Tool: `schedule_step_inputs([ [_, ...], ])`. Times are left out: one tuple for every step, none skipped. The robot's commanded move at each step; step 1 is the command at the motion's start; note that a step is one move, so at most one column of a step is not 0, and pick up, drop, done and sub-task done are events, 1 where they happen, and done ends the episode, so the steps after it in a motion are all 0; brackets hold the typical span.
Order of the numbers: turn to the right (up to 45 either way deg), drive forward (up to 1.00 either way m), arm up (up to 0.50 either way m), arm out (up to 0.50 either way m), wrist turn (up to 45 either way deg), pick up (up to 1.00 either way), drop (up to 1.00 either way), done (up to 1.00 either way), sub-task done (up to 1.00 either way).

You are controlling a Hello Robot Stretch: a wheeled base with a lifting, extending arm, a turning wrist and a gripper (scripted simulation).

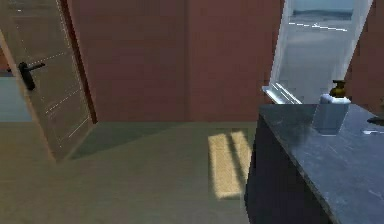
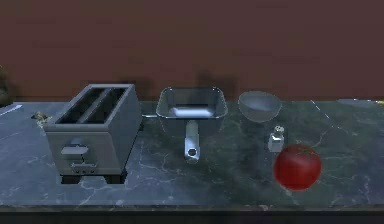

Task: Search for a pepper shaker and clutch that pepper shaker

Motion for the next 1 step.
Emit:
schedule_step_inputs([
  [24.0,0.00,0.00,0.00,0.0,0.00,0.00,0.00,0.00],
])
